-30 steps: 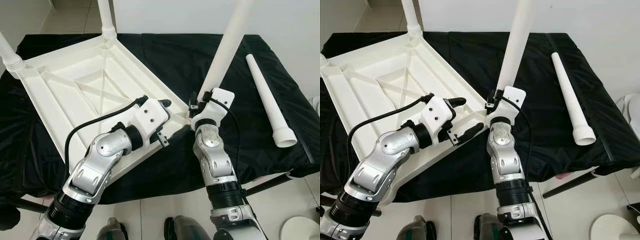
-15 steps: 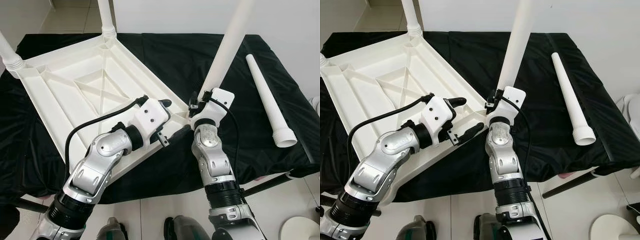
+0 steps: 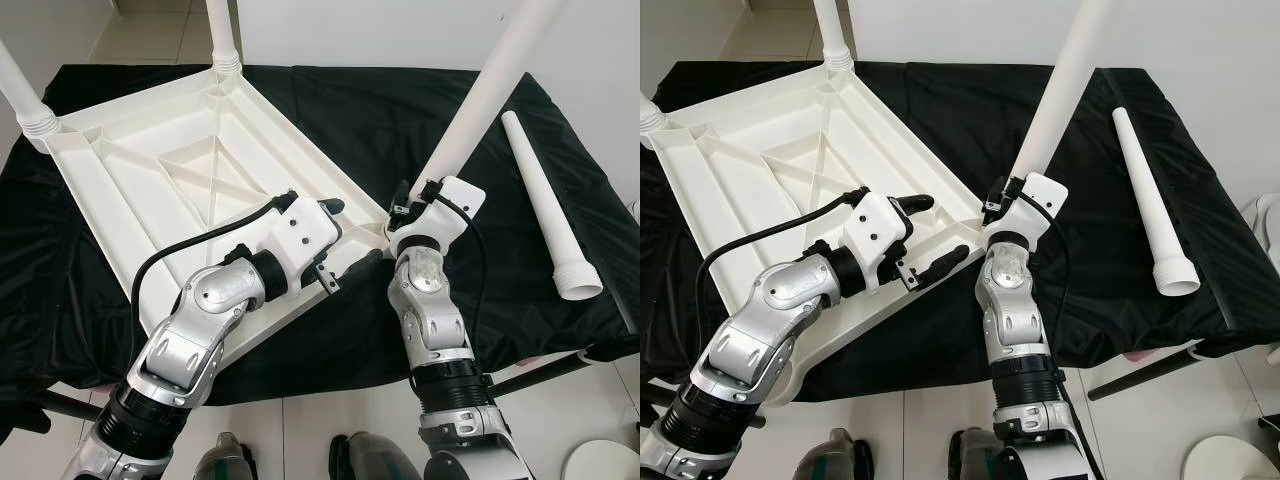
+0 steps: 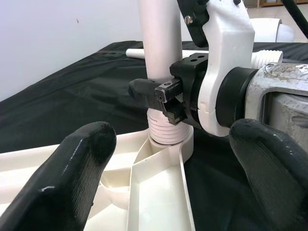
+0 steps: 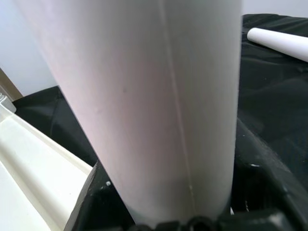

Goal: Building children table

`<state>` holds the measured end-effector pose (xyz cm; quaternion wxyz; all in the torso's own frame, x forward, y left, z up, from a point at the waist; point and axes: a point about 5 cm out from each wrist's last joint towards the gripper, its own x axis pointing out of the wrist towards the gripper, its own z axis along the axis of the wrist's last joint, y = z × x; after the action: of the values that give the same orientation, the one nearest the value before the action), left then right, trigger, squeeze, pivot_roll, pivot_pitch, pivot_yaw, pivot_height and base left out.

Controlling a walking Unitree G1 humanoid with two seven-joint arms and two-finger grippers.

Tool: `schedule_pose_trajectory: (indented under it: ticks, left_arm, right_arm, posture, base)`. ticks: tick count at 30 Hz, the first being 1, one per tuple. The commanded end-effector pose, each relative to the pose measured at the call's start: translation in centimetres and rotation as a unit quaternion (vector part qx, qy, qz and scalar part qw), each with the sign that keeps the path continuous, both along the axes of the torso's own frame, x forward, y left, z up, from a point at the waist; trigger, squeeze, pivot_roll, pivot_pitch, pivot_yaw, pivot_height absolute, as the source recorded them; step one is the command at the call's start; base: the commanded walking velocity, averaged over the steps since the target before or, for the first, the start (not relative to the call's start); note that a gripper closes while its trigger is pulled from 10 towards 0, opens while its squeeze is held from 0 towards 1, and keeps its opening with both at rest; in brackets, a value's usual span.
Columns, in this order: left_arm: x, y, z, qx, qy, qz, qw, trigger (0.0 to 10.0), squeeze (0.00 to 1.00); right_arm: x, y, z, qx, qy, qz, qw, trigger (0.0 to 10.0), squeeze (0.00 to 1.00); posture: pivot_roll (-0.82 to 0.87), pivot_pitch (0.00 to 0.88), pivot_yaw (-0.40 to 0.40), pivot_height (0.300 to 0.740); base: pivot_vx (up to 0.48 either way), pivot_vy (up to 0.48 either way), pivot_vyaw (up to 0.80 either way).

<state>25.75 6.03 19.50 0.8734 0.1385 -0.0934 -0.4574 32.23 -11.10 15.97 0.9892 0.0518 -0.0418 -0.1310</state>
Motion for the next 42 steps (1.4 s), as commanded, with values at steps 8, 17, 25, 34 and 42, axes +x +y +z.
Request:
schedule_pose_trajectory:
  ticks: [8, 17, 25, 34, 42]
  left_arm:
    - [-0.1, -0.2, -0.1, 0.002, 0.000, 0.000, 1.000, 10.0, 0.00]
    - [-0.1, -0.3, -0.1, 0.003, -0.002, -0.001, 1.000, 10.0, 0.00]
    - [-0.2, -0.3, -0.1, 0.002, -0.001, -0.001, 1.000, 10.0, 0.00]
    - [-0.2, -0.3, -0.1, 0.001, 0.000, -0.003, 1.000, 10.0, 0.00]
    - [-0.3, -0.4, -0.1, 0.001, 0.001, -0.004, 1.000, 10.0, 0.00]
  right_arm:
    - [0.1, 0.8, -1.6, 0.017, 0.043, -0.007, 0.999, 10.0, 0.00]
    - [0.8, 1.3, -1.3, 0.035, 0.060, -0.025, 0.997, 10.0, 0.00]
    - [1.0, 1.2, -1.3, 0.012, 0.066, -0.037, 0.997, 10.0, 0.00]
    - [1.1, 1.1, -1.0, 0.000, 0.056, -0.047, 0.997, 10.0, 0.00]
    - [1.1, 1.1, -0.9, -0.004, 0.057, -0.049, 0.997, 10.0, 0.00]
  posture:
    - [-0.10, 0.049, -0.020, 0.740]
    - [-0.10, 0.043, -0.020, 0.740]
    - [-0.10, 0.043, -0.019, 0.740]
    - [-0.10, 0.047, -0.019, 0.740]
    - [-0.10, 0.054, -0.016, 0.740]
  base:
    - [0.000, 0.000, 0.00]
    - [0.000, 0.000, 0.00]
    - [0.000, 0.000, 0.00]
    - [0.000, 0.000, 0.00]
    - [0.000, 0.000, 0.00]
